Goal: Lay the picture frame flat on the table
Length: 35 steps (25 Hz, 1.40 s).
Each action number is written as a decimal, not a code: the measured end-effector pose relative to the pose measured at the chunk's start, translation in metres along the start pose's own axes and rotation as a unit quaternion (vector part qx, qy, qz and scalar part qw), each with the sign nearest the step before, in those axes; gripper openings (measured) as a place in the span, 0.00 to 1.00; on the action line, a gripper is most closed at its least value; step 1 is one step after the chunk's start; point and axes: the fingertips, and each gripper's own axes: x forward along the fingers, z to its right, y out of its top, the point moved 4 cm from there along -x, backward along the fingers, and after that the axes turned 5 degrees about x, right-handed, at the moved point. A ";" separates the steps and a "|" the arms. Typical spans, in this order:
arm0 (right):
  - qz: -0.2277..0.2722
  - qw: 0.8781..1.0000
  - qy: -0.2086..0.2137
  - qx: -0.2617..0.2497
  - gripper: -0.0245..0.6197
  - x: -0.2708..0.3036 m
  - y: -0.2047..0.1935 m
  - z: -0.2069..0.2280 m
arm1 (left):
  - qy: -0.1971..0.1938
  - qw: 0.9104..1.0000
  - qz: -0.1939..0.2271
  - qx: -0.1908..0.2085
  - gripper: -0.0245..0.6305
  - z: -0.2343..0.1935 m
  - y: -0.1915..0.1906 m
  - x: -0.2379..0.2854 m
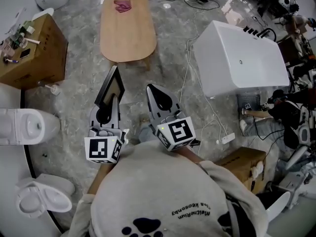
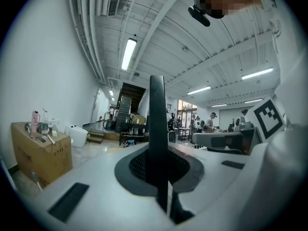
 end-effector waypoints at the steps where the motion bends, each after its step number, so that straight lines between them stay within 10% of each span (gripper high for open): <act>1: 0.000 1.000 0.005 -0.002 0.05 0.007 0.003 0.007 | 0.004 1.000 0.002 -0.001 0.06 -0.001 0.002 0.009; 21: -0.025 0.997 0.079 0.008 0.05 0.089 0.008 0.073 | 0.089 0.996 -0.006 -0.010 0.06 -0.022 0.001 0.080; 35: -0.023 0.999 0.047 0.002 0.05 0.116 0.006 0.098 | 0.057 0.998 -0.007 -0.023 0.06 -0.044 -0.011 0.123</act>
